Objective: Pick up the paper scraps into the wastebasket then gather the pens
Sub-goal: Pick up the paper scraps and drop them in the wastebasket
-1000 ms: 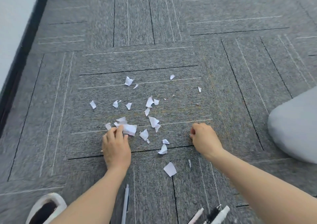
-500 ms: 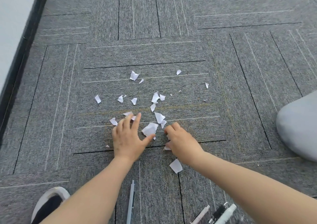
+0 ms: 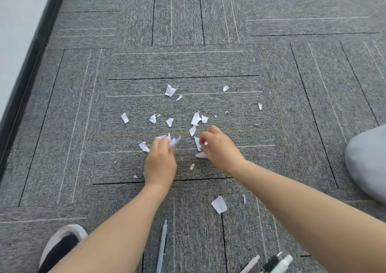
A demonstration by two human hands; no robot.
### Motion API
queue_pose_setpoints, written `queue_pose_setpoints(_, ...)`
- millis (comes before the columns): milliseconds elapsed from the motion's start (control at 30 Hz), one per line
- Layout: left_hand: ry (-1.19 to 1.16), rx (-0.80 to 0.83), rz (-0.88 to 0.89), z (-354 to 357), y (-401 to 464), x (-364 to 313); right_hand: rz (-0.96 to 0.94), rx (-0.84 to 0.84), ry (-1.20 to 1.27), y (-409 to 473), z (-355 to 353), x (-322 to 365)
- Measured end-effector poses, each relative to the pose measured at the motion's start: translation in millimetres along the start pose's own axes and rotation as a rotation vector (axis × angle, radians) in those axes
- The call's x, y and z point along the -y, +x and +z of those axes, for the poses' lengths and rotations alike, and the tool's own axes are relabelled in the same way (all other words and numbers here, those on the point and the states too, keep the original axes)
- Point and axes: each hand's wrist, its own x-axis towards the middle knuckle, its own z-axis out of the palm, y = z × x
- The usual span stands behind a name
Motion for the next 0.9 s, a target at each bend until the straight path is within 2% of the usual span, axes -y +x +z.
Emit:
queue_pose_setpoints(67, 0.041, -0.031, -0.106, -9.5, 6.7, 7.7, -0.022, 0.088, -0.040, 4.1, 1.2, 2.4)
queue_pose_setpoints(133, 0.113, 0.027, -0.136, -14.4, 11.8, 12.3, -0.055, 0.124, -0.128, 4.7, 5.8, 1.6)
queue_pose_setpoints(233, 0.302, 0.116, -0.040, -11.4, 16.0, 11.7, -0.150, 0.048, -0.326, 2.3, 16.2, -4.8)
queue_pose_setpoints(333, 0.351, 0.103, -0.032, -6.1, 22.0, 11.5, -0.284, -0.029, -0.500, 7.2, 21.9, -11.1)
queue_pose_setpoints(433, 0.415, 0.097, 0.042, -4.6, 31.9, 13.7, -0.336, 0.009, -0.535, 20.8, 15.9, -9.6)
queue_pose_setpoints(533, 0.459, 0.121, 0.197, -4.5, 38.3, 15.6, -0.385, 0.030, -0.576, 26.3, 10.5, -6.4)
queue_pose_setpoints(633, 0.469, 0.169, 0.273, -2.5, 44.8, 16.5, -0.364, 0.086, -0.587, 28.9, 9.5, -5.7)
queue_pose_setpoints(733, 0.496, 0.194, 0.338, -4.9, 49.3, 18.2, -0.292, 0.047, -0.507, 28.0, 7.5, -5.4)
queue_pose_setpoints(800, 0.435, 0.212, 0.323, -8.4, 48.1, 16.1, -0.166, -0.095, -0.304, 23.3, 2.1, -5.7)
queue_pose_setpoints(900, 0.220, 0.169, 0.270, -8.9, 43.5, -6.2, 0.045, -0.307, 0.087, 18.9, -24.2, -8.4)
